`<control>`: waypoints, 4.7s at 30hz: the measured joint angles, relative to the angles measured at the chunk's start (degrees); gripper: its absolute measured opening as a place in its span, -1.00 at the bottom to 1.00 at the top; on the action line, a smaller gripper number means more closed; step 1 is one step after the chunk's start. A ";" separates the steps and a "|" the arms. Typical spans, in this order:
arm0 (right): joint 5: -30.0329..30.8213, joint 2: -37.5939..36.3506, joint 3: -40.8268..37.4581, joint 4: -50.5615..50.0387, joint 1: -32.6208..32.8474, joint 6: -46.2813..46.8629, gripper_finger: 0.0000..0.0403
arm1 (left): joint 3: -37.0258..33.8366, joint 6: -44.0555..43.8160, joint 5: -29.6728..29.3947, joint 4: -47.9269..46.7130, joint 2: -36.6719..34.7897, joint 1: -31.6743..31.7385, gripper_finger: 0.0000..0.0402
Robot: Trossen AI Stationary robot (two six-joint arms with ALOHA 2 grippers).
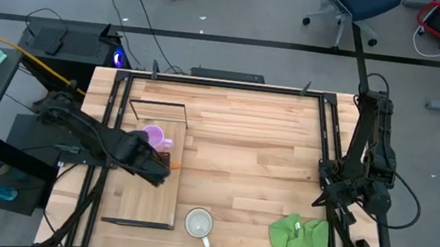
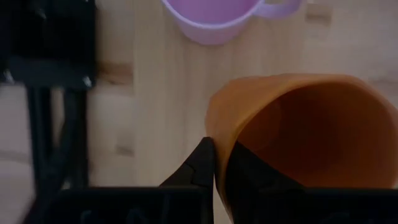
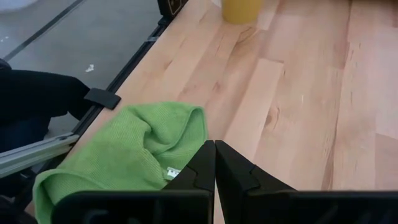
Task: Stack small to large cups/mugs on shelf
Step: Put the orange mug on the shelf
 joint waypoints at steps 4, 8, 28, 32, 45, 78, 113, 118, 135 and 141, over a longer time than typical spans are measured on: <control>0.20 0.00 0.00 0.00 0.00 -0.30 -0.92 | -4.80 6.16 -0.46 0.83 -4.32 0.00 -0.87; 0.30 0.00 0.00 0.00 0.00 1.18 -0.92 | -9.35 6.61 -2.78 4.88 -8.97 -0.01 -0.87; 1.10 0.00 0.00 0.03 0.00 4.15 -0.92 | -17.15 15.52 -1.93 8.62 -14.50 -1.40 -0.87; 1.99 0.00 0.00 0.04 -0.01 5.21 -0.92 | -18.02 14.97 -1.85 9.27 -15.49 -1.42 -0.87; 2.00 0.00 0.00 0.07 -0.01 7.64 -0.92 | -26.19 12.43 -1.69 14.86 -21.59 -1.60 -0.87; 3.51 0.00 0.00 0.06 -0.02 7.96 -0.92 | -31.83 10.83 1.52 19.74 -22.50 -1.60 -0.87; 3.51 0.01 0.00 0.04 -0.01 8.06 -0.92 | -31.92 10.36 -4.16 25.48 -29.24 -1.60 -0.19; 3.51 0.01 0.00 0.07 0.00 8.46 -0.92 | -31.92 8.63 -6.02 23.84 -31.02 -1.60 -0.20; 3.51 0.00 0.00 0.07 0.00 8.62 -0.92 | -24.05 12.68 -18.41 24.23 -31.40 -1.66 -0.22; 3.53 0.01 0.00 0.09 -0.01 8.62 -0.92 | -22.72 19.79 -21.42 35.85 -29.17 -1.49 -0.31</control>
